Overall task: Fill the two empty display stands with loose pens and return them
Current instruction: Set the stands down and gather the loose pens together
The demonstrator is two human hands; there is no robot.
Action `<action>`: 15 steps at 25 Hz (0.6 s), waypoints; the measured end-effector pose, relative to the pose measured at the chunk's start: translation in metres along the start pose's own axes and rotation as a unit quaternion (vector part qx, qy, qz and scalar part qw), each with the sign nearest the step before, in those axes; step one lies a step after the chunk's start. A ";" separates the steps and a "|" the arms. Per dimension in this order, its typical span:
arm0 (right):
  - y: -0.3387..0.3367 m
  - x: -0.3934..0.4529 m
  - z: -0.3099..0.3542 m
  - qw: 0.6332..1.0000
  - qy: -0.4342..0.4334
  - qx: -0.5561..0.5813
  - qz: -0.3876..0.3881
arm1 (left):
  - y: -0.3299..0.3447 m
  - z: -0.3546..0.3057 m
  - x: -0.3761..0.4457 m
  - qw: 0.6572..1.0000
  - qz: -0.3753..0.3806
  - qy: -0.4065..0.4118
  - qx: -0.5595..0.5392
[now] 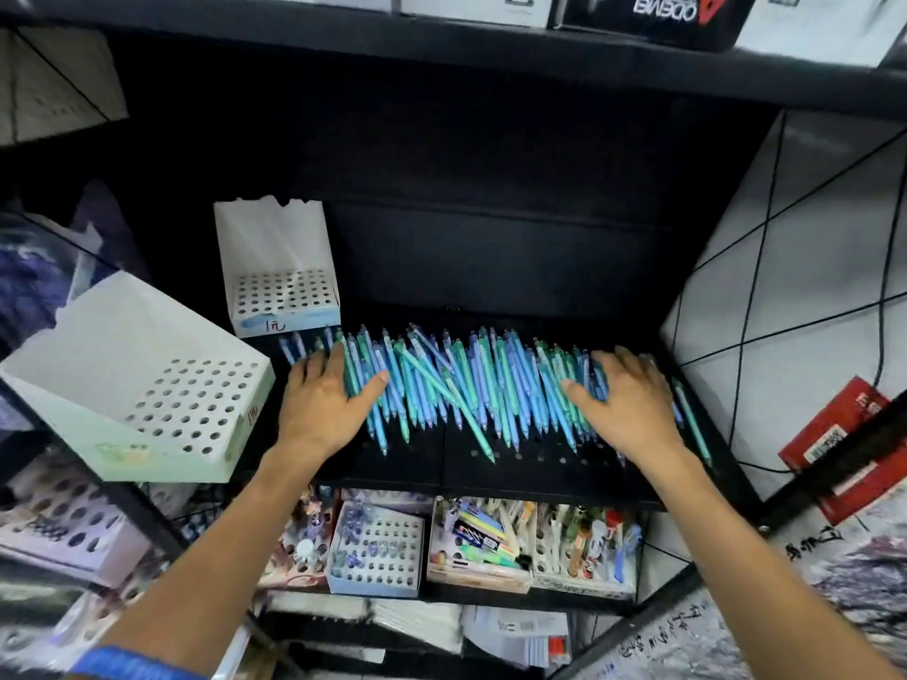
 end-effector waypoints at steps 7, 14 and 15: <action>-0.009 0.002 -0.064 0.994 0.097 0.040 -0.003 | -0.015 0.004 -0.006 0.998 -0.012 -0.015 -0.064; 0.017 0.014 -0.044 0.988 0.095 0.091 0.075 | 0.004 -0.016 0.007 0.998 0.053 -0.013 -0.033; 0.018 0.014 -0.038 0.990 0.089 0.081 0.076 | 0.006 -0.021 0.006 0.998 0.055 -0.009 -0.033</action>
Point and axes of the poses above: each hand's wrist, its own x-axis towards the middle knuckle, its own y-axis out of the palm, z = x × y, the point moved 7 cm from there along x, towards the middle knuckle, and after that the axes turned 11 degrees about z, right-handed, at the moved point
